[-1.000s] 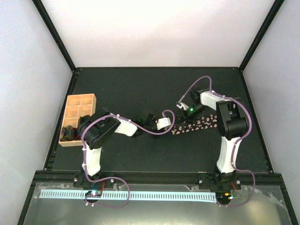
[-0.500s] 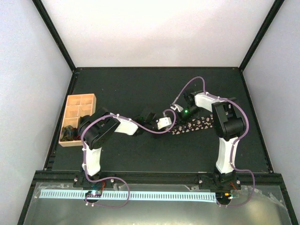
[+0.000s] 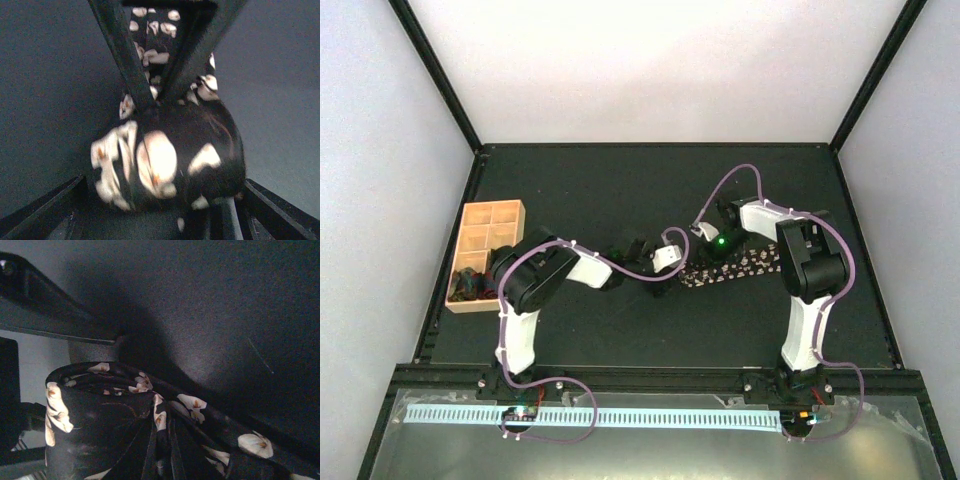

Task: Roll the ties
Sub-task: Roll the tie at the center of the board.

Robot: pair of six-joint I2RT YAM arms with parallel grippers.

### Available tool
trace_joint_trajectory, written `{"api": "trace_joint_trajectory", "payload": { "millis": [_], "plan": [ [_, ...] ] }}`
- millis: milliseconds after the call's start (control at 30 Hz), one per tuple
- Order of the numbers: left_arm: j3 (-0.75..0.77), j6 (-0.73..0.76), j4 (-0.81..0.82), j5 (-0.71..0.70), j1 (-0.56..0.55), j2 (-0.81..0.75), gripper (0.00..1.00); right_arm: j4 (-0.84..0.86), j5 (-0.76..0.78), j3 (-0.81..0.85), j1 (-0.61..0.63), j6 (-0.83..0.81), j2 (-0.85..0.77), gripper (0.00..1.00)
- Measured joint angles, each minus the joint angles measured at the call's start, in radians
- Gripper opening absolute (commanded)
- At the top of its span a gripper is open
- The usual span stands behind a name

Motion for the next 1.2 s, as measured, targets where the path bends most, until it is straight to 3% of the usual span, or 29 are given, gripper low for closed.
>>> {"api": "trace_joint_trajectory", "payload": {
  "millis": [200, 367, 533, 600, 867, 1067, 1133, 1200],
  "plan": [
    [0.093, -0.035, 0.041, 0.014, -0.026, 0.086, 0.75, 0.010, 0.002, -0.006, 0.005, 0.009, -0.002, 0.02],
    [0.124, -0.056, 0.056, 0.016, -0.043, 0.115, 0.53, 0.012, 0.002, -0.007, 0.005, 0.020, -0.002, 0.04],
    [0.108, -0.021, 0.063, -0.011, -0.050, 0.109, 0.45, 0.007, 0.001, 0.000, 0.004, 0.023, -0.002, 0.23],
    [0.088, 0.010, 0.068, -0.042, -0.055, 0.092, 0.45, -0.008, 0.000, 0.013, -0.001, 0.024, -0.001, 0.34],
    [0.045, 0.105, 0.045, -0.124, -0.066, 0.043, 0.47, -0.098, -0.108, 0.080, -0.072, -0.015, 0.002, 0.59],
    [0.045, 0.139, 0.031, -0.143, -0.071, 0.034, 0.48, -0.144, -0.244, 0.043, -0.049, -0.014, 0.002, 0.52],
    [0.045, 0.144, 0.031, -0.143, -0.072, 0.034, 0.48, -0.139, -0.256, 0.035, -0.031, -0.002, 0.002, 0.45],
    [0.045, 0.148, 0.031, -0.144, -0.072, 0.034, 0.48, -0.128, -0.254, 0.034, -0.016, 0.005, 0.007, 0.30]
  ]
}}
